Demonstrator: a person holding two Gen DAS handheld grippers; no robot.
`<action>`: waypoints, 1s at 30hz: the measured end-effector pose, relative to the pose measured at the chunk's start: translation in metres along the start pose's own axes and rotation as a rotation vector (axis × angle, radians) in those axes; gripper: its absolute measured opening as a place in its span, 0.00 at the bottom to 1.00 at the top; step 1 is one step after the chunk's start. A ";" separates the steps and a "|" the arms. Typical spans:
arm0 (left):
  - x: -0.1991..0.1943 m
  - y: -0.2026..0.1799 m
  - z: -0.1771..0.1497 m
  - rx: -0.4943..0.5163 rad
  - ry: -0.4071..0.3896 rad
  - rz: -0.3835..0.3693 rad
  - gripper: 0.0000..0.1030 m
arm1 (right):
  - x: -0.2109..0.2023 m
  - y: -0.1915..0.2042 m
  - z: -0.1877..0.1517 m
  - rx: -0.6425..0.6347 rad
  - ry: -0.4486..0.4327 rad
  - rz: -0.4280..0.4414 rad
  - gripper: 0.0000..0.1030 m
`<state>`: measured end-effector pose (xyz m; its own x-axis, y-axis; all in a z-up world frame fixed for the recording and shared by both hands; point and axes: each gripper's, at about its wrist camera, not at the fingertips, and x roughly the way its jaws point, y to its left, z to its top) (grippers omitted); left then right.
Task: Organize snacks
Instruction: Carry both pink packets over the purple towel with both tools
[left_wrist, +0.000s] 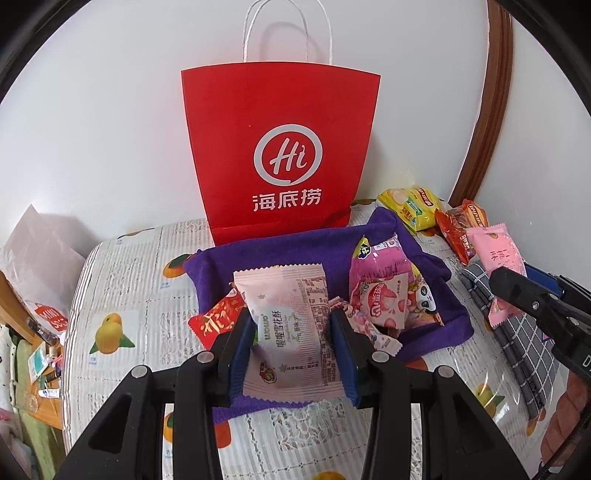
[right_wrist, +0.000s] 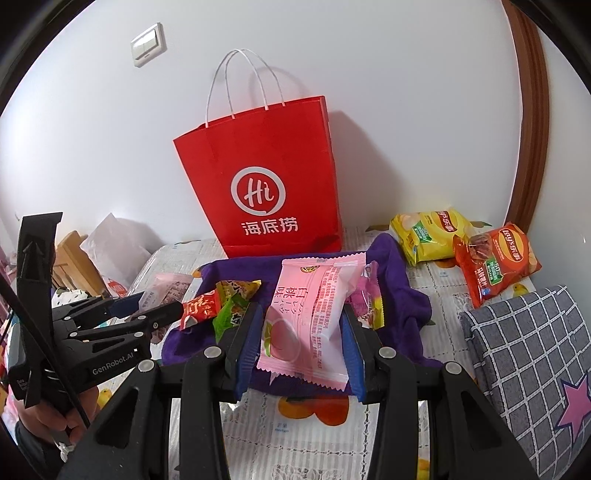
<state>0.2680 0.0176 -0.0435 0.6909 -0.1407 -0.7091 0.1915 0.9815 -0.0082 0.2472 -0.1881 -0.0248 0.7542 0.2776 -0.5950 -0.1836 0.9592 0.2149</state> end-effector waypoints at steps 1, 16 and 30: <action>0.002 0.000 0.001 0.000 0.000 0.000 0.39 | 0.002 0.000 0.000 0.001 0.003 0.000 0.40; 0.021 0.002 0.009 -0.006 0.005 -0.012 0.39 | 0.026 -0.009 0.005 0.011 0.021 0.000 0.41; 0.039 -0.001 0.017 0.002 0.009 -0.009 0.39 | 0.050 -0.017 0.008 0.010 0.036 0.001 0.41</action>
<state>0.3066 0.0087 -0.0589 0.6829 -0.1479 -0.7154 0.1988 0.9800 -0.0129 0.2929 -0.1914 -0.0524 0.7310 0.2806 -0.6220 -0.1779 0.9584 0.2234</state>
